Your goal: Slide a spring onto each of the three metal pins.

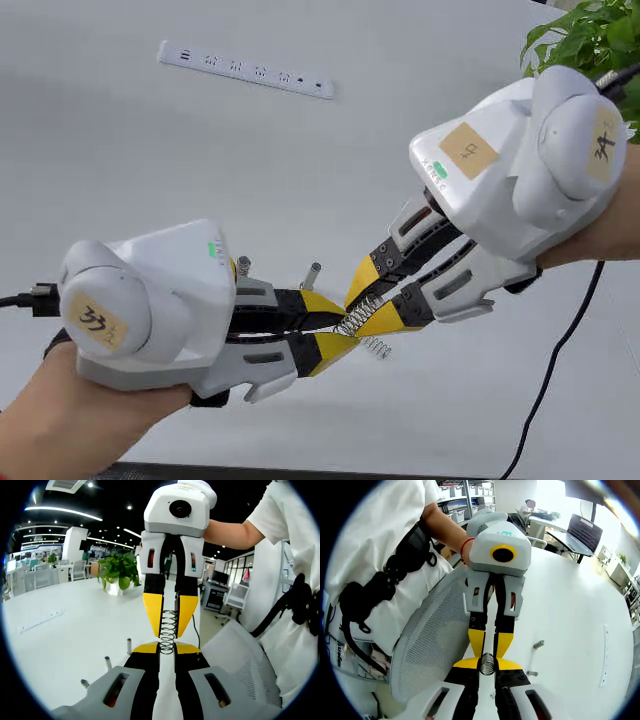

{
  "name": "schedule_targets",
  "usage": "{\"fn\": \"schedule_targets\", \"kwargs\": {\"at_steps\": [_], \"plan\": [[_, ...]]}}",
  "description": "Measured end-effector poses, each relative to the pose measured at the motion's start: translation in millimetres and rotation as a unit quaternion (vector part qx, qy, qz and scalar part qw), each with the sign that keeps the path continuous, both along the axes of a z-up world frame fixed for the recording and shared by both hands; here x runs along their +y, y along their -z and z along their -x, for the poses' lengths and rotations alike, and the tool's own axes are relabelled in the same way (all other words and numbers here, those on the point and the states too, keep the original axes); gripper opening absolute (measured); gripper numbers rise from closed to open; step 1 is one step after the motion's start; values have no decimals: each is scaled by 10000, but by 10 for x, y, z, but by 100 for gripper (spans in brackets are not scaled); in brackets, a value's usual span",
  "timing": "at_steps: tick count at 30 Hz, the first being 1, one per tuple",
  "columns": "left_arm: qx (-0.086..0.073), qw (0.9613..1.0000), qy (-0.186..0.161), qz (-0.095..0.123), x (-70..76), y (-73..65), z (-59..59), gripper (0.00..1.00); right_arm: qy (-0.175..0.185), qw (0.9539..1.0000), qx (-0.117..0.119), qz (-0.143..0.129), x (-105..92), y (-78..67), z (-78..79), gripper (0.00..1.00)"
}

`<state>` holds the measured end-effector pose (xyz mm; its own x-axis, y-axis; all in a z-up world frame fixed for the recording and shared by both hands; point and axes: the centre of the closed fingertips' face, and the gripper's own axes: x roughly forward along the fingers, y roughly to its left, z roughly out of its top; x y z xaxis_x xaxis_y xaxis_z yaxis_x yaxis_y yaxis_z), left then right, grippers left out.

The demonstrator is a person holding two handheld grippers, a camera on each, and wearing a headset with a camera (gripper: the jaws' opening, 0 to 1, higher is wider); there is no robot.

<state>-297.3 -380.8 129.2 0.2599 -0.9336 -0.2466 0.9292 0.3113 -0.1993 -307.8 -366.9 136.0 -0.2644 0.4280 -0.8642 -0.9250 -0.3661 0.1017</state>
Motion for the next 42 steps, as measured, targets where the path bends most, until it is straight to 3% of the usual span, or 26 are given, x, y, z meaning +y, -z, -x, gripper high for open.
{"fn": "schedule_targets", "kwargs": {"at_steps": [13, 18, 30, 33, 42], "plan": [[-118, 9999, -21, -99, 42, 54, -19, 7, 79, 10000, 16, 57, 46, 60, -44, 7], [-143, 9997, -112, -185, 138, 106, -50, 10, 231, 9997, 3, 26, 54, 45, -118, 7], [-72, 9960, -710, -530, 652, 348, -199, 30, 853, 9948, -514, 191, 19, 125, -552, 7], [-107, 9948, -830, -588, 781, 381, -232, 34, 947, 9930, -638, 294, 8, 178, -661, 7], [9, 9907, -1120, -778, 1125, 528, -309, 51, 1241, 9869, -859, 577, 7, 381, -945, 7]]}}
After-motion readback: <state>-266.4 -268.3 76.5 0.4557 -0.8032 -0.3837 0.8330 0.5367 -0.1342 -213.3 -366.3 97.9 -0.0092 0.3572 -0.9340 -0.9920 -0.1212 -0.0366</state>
